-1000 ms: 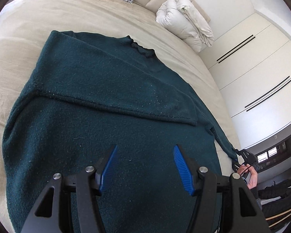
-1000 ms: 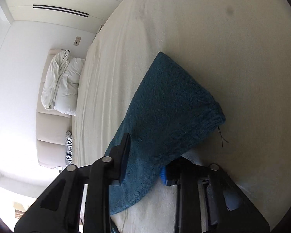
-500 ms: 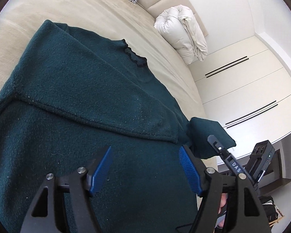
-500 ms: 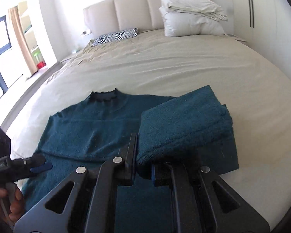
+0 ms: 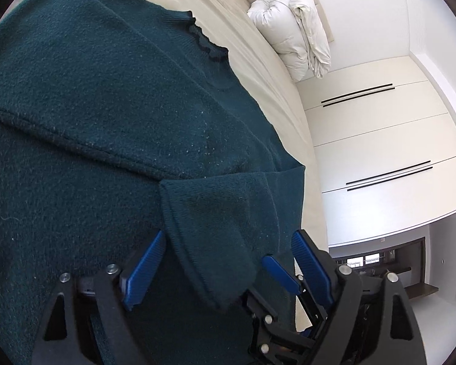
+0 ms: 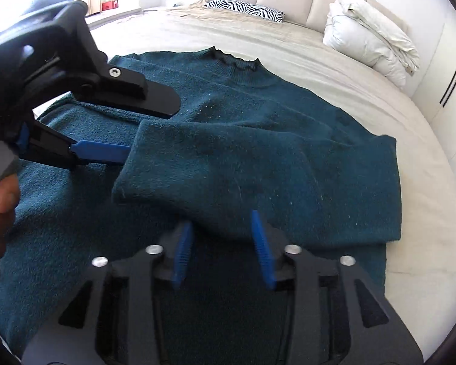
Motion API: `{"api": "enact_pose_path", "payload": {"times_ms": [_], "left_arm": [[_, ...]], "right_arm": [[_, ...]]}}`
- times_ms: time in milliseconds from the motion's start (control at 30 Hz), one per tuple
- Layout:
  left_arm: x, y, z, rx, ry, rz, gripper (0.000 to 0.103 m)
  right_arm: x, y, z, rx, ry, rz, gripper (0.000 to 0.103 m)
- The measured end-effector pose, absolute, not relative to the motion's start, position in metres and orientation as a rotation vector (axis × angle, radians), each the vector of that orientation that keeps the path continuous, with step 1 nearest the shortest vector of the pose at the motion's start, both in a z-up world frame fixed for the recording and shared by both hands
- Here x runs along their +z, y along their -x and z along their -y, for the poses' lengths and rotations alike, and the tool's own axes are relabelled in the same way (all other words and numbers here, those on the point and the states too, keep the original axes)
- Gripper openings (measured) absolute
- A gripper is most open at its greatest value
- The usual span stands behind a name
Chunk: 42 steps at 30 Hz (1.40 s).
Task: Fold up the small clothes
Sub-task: 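Fold the held sleeve across the sweater body with the right gripper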
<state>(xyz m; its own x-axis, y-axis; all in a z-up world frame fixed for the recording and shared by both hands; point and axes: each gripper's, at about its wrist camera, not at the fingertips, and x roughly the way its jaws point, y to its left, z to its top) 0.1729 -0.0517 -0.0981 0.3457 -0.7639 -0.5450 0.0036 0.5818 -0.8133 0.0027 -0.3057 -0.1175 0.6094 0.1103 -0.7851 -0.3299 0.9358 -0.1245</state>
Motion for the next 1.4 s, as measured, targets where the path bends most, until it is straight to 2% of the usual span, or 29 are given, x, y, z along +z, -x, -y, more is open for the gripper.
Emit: {"api": "enact_pose_path", "payload": {"times_ms": [33,100,133,200,233,267,367,467,567,667,767,1033,1400], "left_arm": [[-0.097,-0.172,0.057,-0.579,0.815,-1.12,0.087],[-0.096,-0.174,0.067,-0.575,0.779,-1.133,0.084],[-0.097,-0.176,0.072,-0.577,0.763,-1.145,0.075],[-0.101,-0.181,0.083,-0.582,0.735,-1.189,0.041],[-0.102,-0.183,0.086,-0.565,0.705,-1.203,0.03],[-0.102,-0.186,0.088,-0.546,0.676,-1.213,0.009],[-0.087,-0.187,0.09,-0.551,0.608,-1.18,0.008],[-0.037,-0.176,0.096,-0.57,0.453,-1.05,0.008],[0.016,-0.169,0.107,-0.61,0.311,-0.912,0.008],[0.043,-0.175,0.11,-0.641,0.218,-0.857,0.008],[0.027,-0.194,0.098,-0.609,0.188,-0.901,0.008],[-0.064,-0.234,0.032,-0.48,0.345,-1.074,0.008],[-0.055,-0.243,-0.001,-0.426,0.329,-1.008,0.008]], "right_arm": [[-0.114,0.006,0.314,0.262,0.228,-0.863,0.074],[-0.109,0.019,0.333,0.27,0.134,-0.841,0.075],[-0.109,0.022,0.343,0.267,0.08,-0.856,0.075],[-0.111,0.027,0.368,0.259,-0.072,-0.893,0.075],[-0.112,0.028,0.382,0.26,-0.159,-0.902,0.075],[-0.116,0.03,0.394,0.257,-0.235,-0.91,0.075],[-0.129,0.035,0.425,0.223,-0.386,-0.934,0.075],[-0.136,0.04,0.446,0.24,-0.502,-0.916,0.075],[-0.139,0.044,0.451,0.241,-0.512,-0.914,0.075],[-0.139,0.041,0.448,0.226,-0.472,-0.92,0.075],[-0.138,0.041,0.449,0.225,-0.485,-0.923,0.075],[-0.126,0.023,0.464,0.233,-0.61,-0.907,0.075],[-0.128,0.002,0.484,0.199,-0.717,-0.904,0.075]]}}
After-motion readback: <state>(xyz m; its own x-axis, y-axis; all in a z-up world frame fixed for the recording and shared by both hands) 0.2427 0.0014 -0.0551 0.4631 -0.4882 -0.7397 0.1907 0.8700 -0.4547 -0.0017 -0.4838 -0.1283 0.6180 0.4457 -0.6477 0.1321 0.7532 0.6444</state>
